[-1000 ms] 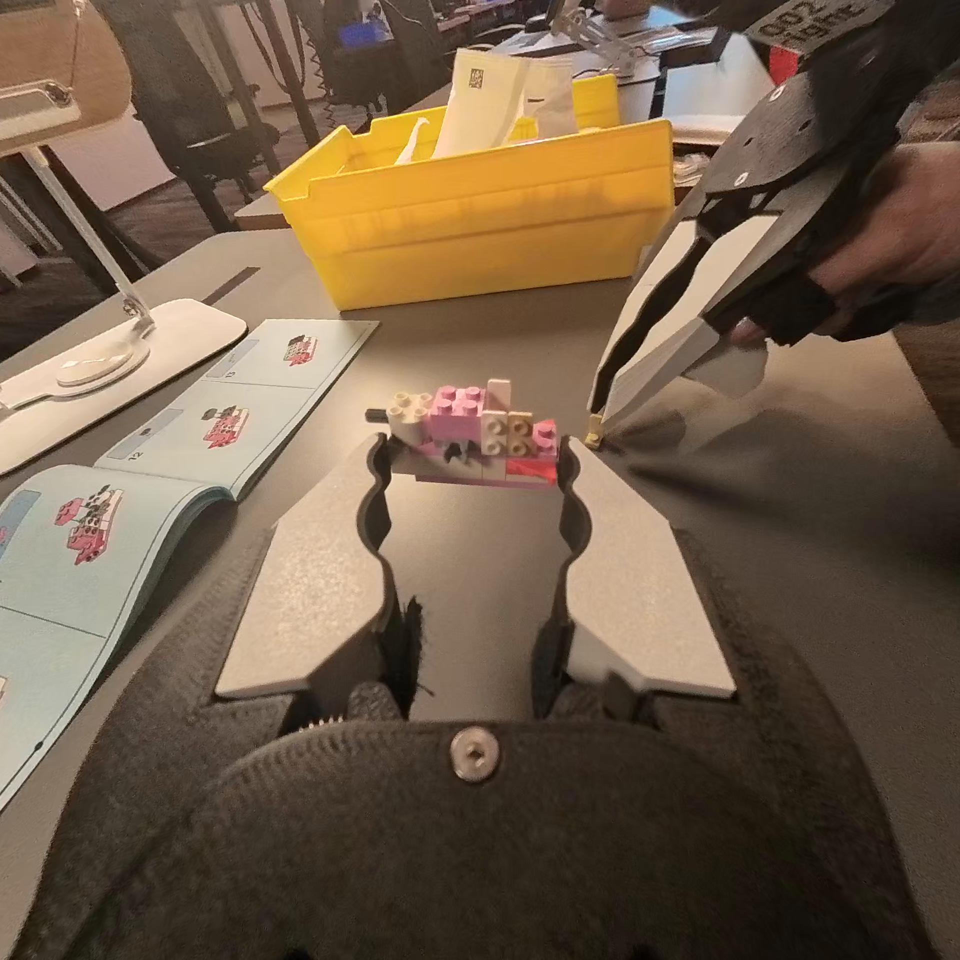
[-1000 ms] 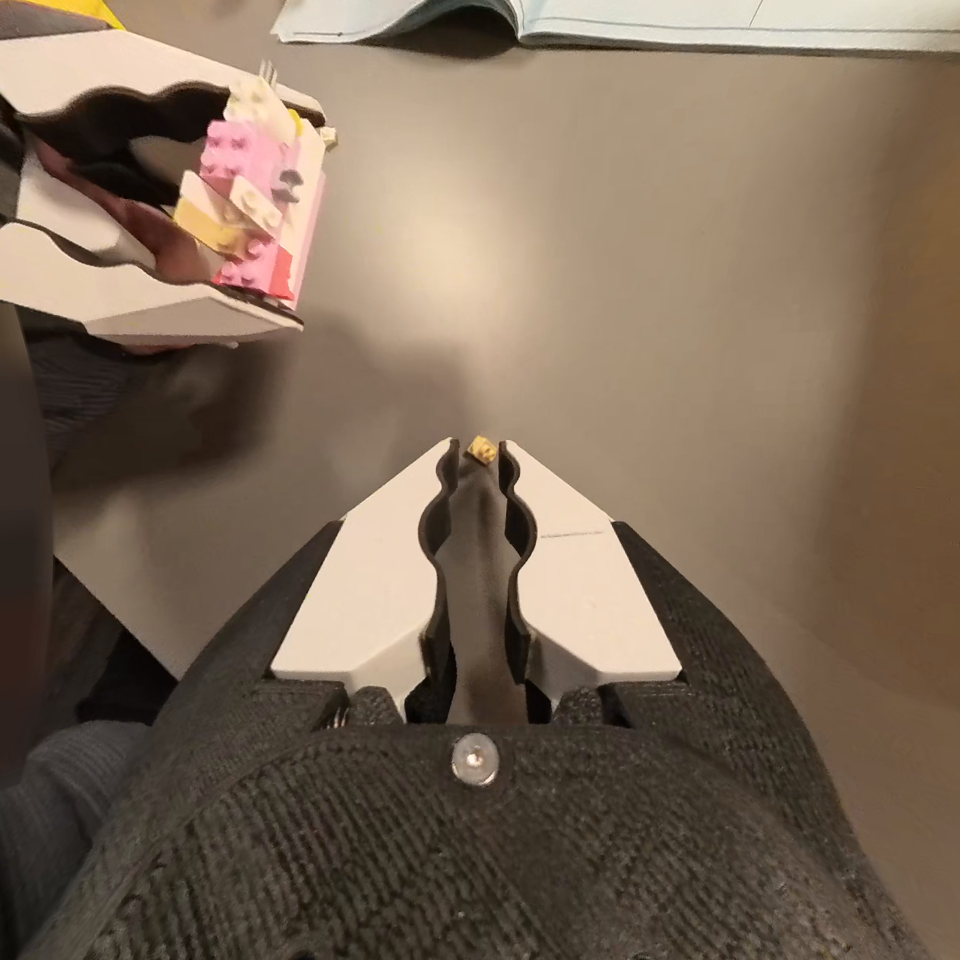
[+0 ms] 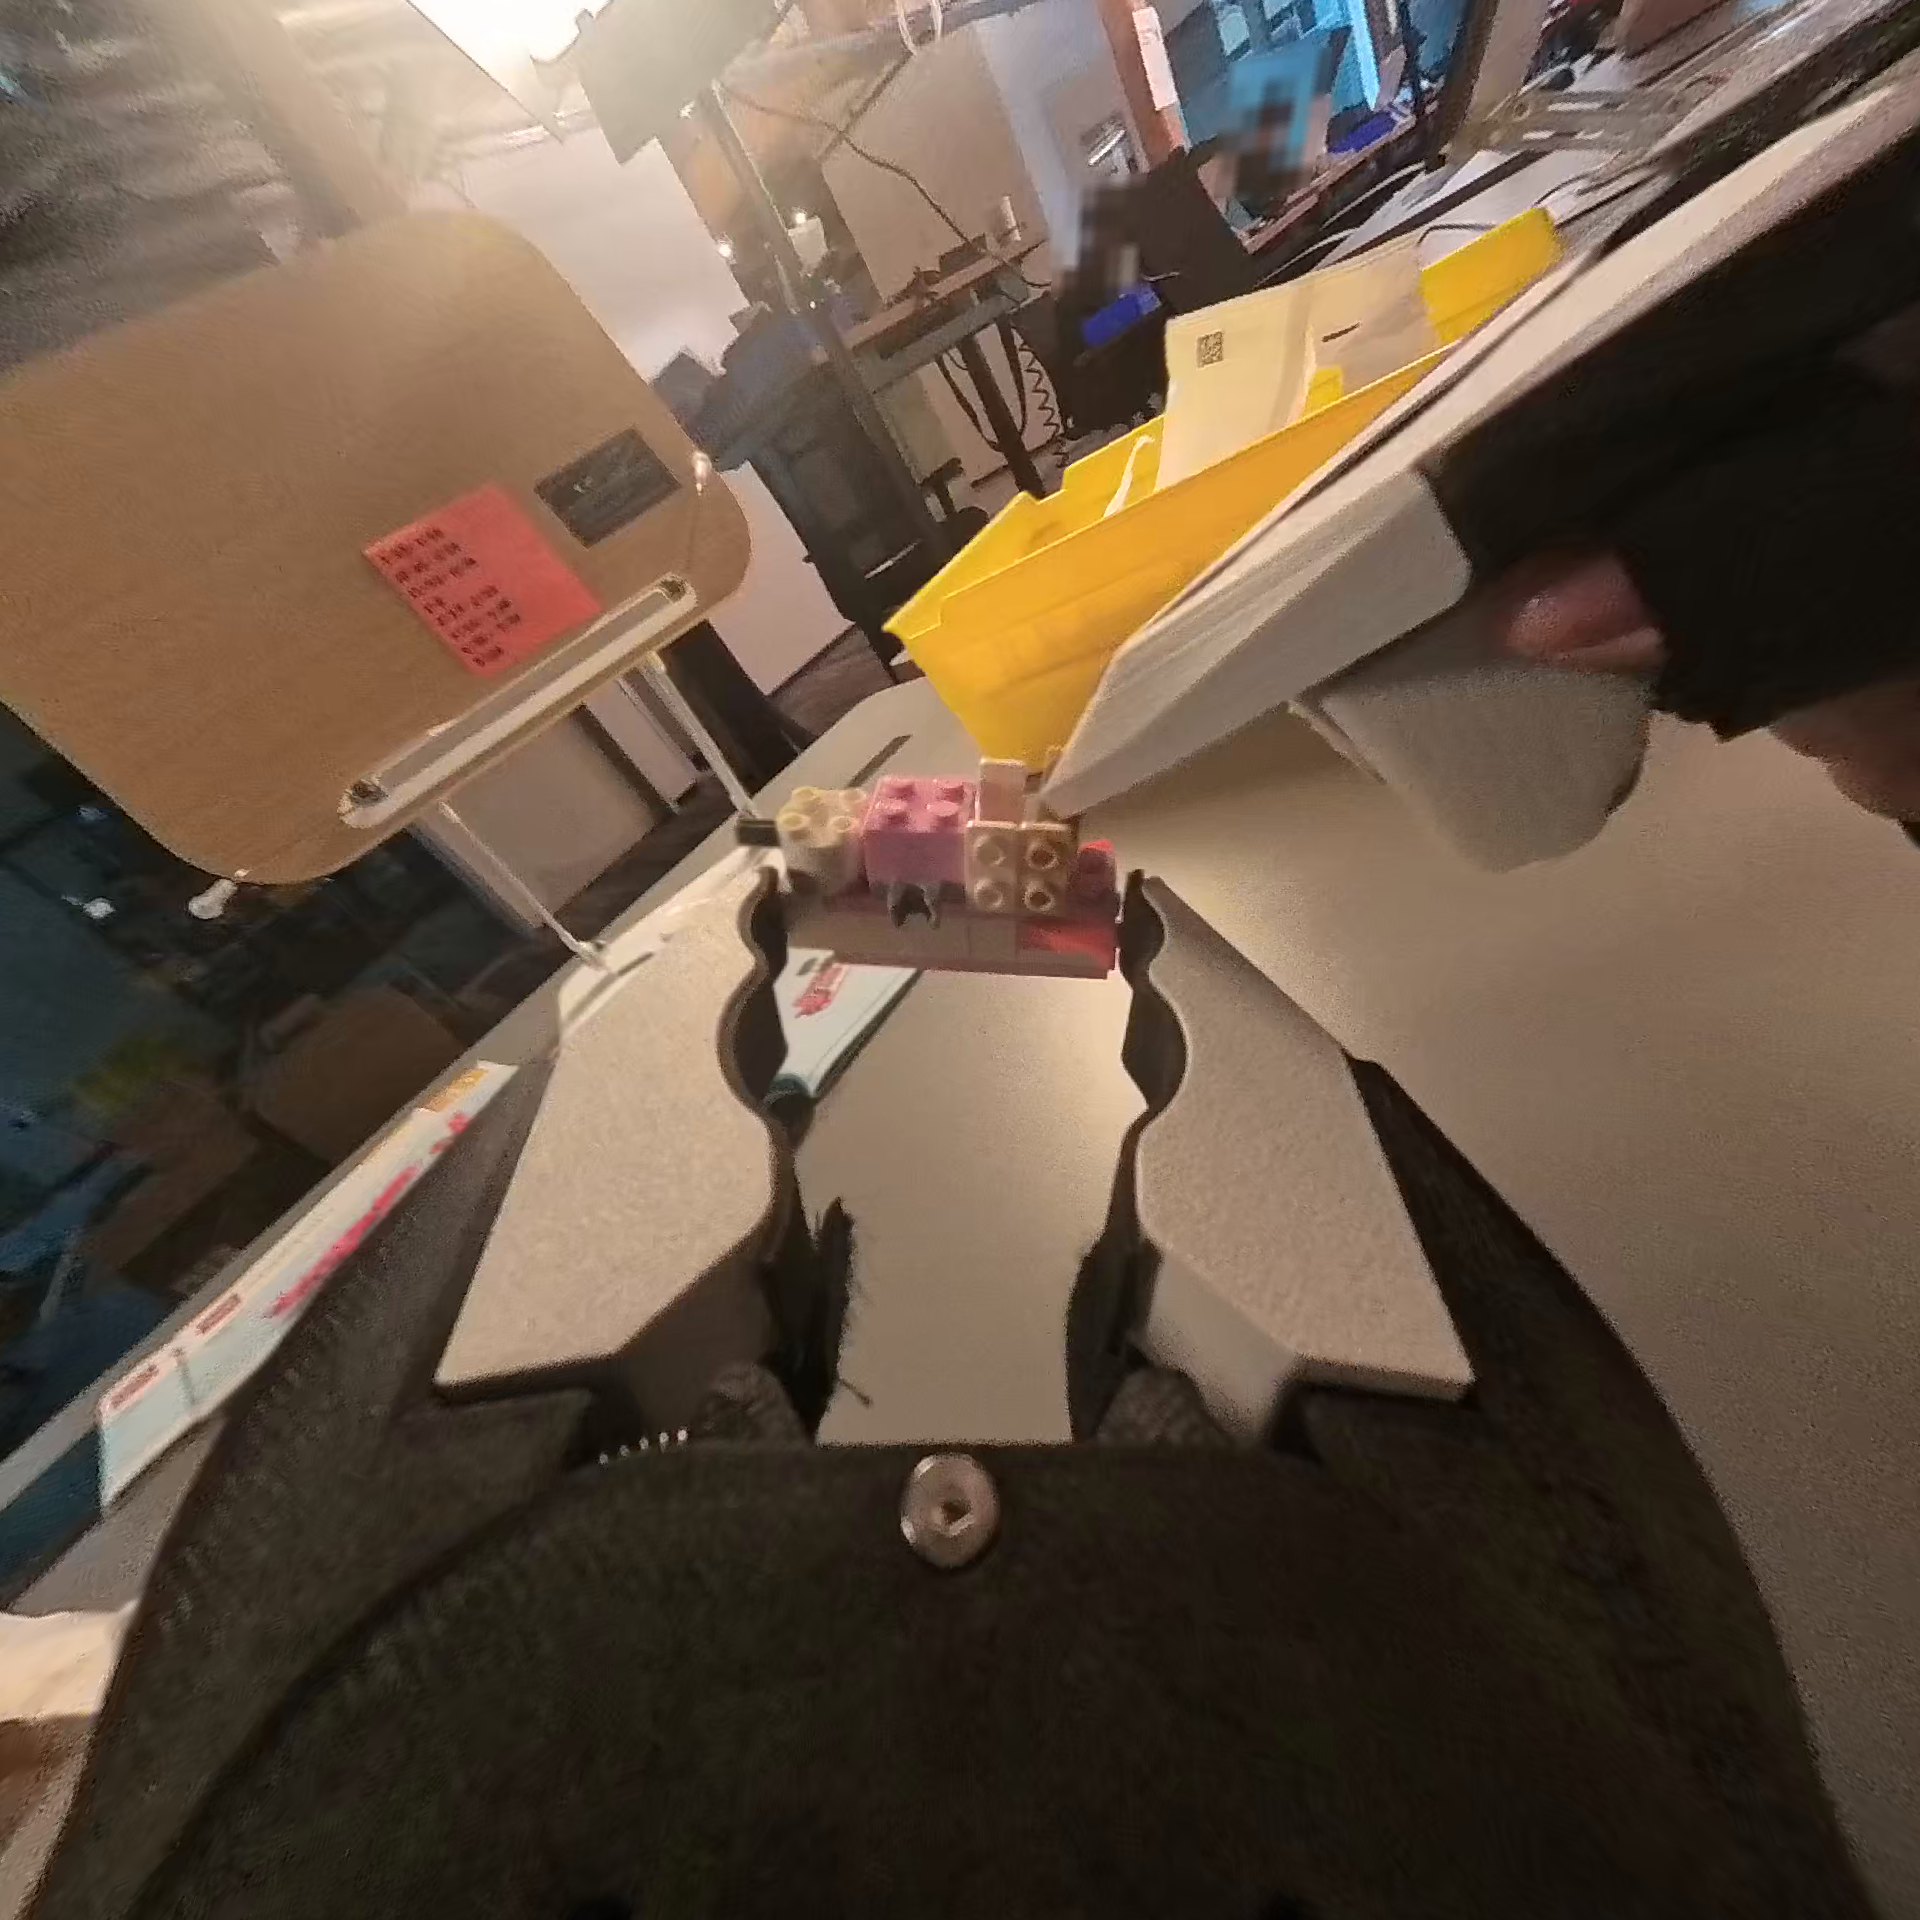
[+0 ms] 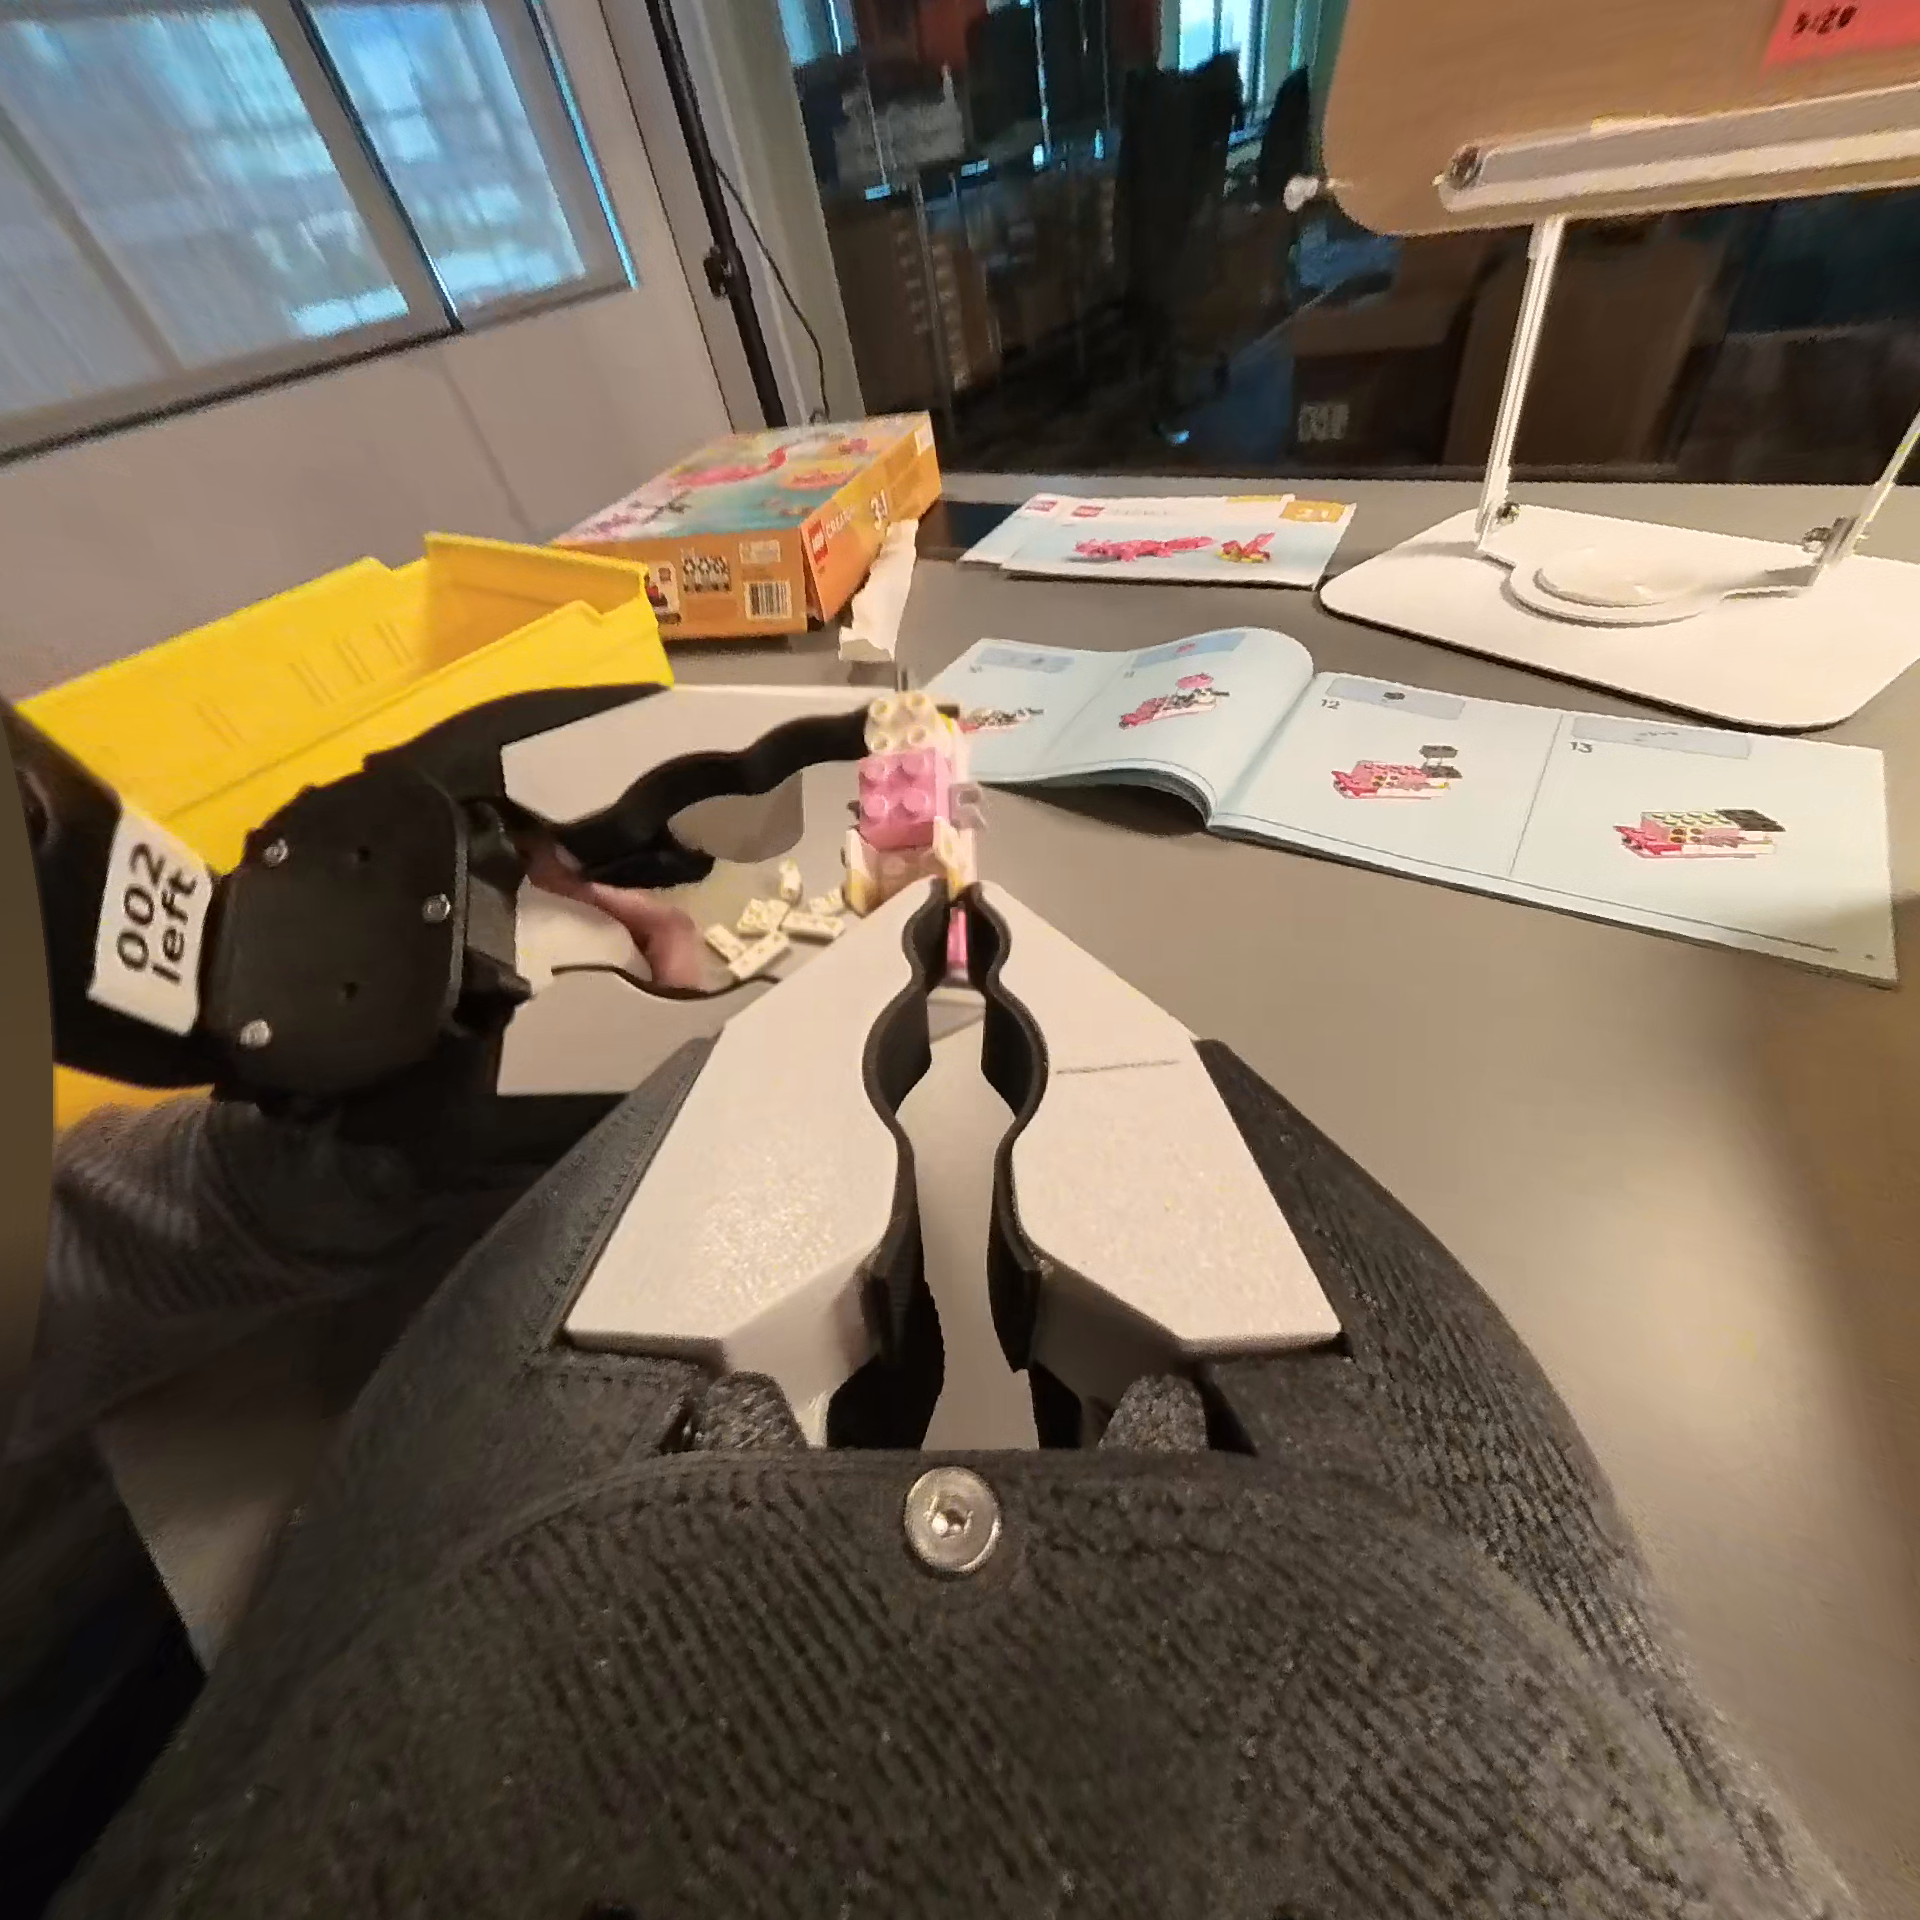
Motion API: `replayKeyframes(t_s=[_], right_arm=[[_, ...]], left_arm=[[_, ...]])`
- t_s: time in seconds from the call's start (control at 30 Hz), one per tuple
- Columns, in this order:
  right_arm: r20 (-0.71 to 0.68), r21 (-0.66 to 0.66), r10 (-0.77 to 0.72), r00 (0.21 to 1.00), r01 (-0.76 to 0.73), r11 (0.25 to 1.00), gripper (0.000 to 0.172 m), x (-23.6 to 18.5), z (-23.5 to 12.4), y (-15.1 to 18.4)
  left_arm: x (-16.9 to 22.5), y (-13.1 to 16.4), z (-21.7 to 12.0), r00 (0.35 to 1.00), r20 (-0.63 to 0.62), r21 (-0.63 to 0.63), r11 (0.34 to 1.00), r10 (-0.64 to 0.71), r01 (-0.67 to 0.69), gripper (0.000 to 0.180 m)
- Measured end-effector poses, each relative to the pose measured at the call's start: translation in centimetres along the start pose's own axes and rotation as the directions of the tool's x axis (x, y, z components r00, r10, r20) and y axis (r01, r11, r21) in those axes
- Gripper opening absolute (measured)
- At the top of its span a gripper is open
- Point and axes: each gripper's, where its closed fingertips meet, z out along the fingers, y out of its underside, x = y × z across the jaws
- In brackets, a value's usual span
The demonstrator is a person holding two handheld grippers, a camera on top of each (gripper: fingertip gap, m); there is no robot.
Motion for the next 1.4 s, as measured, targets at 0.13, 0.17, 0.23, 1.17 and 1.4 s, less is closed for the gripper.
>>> replayKeyframes(t_s=[0.13,0.17,0.23,1.17,1.4], right_arm=[[-0.016,0.036,-0.015,1.0,0.015,0.999,0.001,0.0,0.3,-0.2],[-0.016,0.042,-0.014,1.0,0.015,0.999,0.001,0.0,0.3,-0.2],[-0.016,0.05,-0.008,1.0,0.009,0.999,0.001,0.0,0.4,-0.2],[-0.08,0.146,-0.114,0.99,0.125,0.981,0.001,-0.3,0.2,-0.6],[-0.089,0.142,-0.118,0.989,0.129,0.981,0.001,-0.5,0.2,-1.1]], left_arm=[[-0.4,-0.2,-0.2,0.997,0.051,0.005,0.998,0.058,-0.058,0.064],[-0.5,-0.2,-0.2,0.996,0.057,0.004,0.998,0.062,-0.063,0.064],[-0.6,-0.2,-0.2,0.994,0.07,0.002,0.997,0.082,-0.083,0.063],[-0.6,-0.8,-0.5,0.994,0.077,0.049,0.995,0.08,-0.083,0.063],[-0.9,-1.1,-0.6,0.996,0.078,0.074,0.996,0.038,-0.044,0.063]])
